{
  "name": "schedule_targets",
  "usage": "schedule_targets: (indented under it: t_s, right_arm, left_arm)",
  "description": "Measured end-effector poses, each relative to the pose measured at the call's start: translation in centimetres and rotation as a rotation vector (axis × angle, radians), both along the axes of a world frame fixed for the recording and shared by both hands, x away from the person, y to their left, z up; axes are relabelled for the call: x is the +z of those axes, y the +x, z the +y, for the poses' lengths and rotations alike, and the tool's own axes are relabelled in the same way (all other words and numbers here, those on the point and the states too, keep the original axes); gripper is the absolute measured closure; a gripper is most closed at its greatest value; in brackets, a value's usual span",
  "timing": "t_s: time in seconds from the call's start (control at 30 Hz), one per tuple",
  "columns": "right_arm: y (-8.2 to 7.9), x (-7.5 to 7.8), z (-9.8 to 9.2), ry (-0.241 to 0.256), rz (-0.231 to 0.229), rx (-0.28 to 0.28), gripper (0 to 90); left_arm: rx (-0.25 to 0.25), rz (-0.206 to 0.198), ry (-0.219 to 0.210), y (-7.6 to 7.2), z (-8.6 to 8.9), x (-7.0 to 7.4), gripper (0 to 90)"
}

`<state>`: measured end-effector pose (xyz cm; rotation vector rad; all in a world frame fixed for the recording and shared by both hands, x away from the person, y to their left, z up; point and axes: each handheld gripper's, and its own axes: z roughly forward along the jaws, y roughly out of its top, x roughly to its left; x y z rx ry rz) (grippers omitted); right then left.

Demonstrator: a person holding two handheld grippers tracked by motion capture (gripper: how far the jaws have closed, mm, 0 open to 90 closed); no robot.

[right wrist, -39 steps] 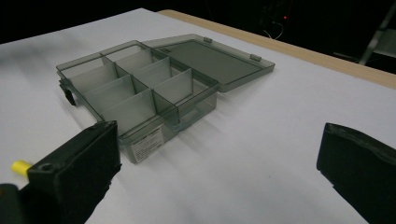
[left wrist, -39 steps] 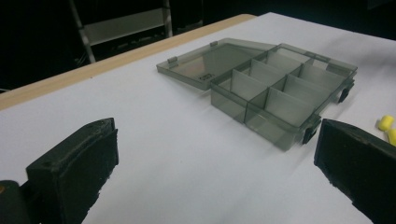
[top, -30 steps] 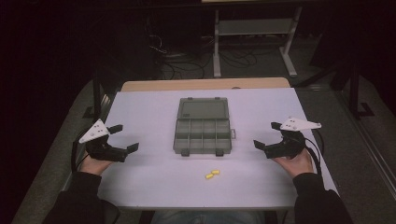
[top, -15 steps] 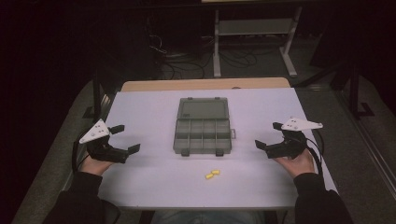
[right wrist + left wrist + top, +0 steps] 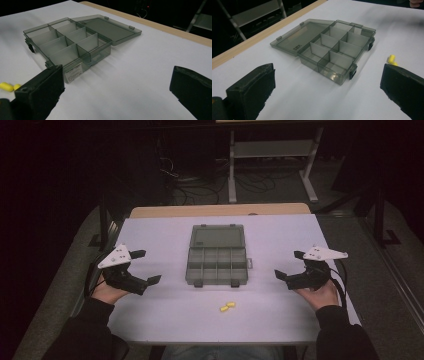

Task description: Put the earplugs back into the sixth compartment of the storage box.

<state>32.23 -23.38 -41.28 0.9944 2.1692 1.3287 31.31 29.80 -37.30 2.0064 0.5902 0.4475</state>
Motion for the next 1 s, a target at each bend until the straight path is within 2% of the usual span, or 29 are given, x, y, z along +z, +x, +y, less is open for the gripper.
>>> schedule_targets:
  t_s: [0.03,0.2,0.4,0.57,0.63,0.7,1.0]
  right_arm:
    - [0.0,0.0,0.0,0.0,0.0,0.0,0.0]
    - [0.0,0.0,0.0,0.002,0.001,-0.002,0.0]
    - [0.0,0.0,0.0,0.0,-0.001,0.002,0.0]
    - [0.0,0.0,0.0,-0.001,0.002,0.007,0.0]
    - [0.1,-0.1,0.1,-0.006,0.008,0.009,0.0]
    - [0.1,-0.1,0.1,-0.013,0.007,0.009,0.0]
    - [0.1,-0.1,0.2,-0.015,0.005,0.013,0.0]
  left_arm:
    - [-0.004,0.003,-0.002,0.1,-0.3,0.1,0.0]
    - [-0.044,0.015,0.048,0.7,-1.9,0.5,0.0]
    - [-0.109,0.024,0.083,1.1,-4.4,0.9,0.0]
    - [-0.141,0.032,0.1,1.1,-5.8,0.9,0.0]
    - [-0.157,0.022,0.102,1.0,-6.4,0.9,0.0]
    - [-0.184,0.032,0.106,0.8,-7.3,0.7,0.0]
    - [-0.233,0.046,0.134,0.7,-9.5,0.1,0.0]
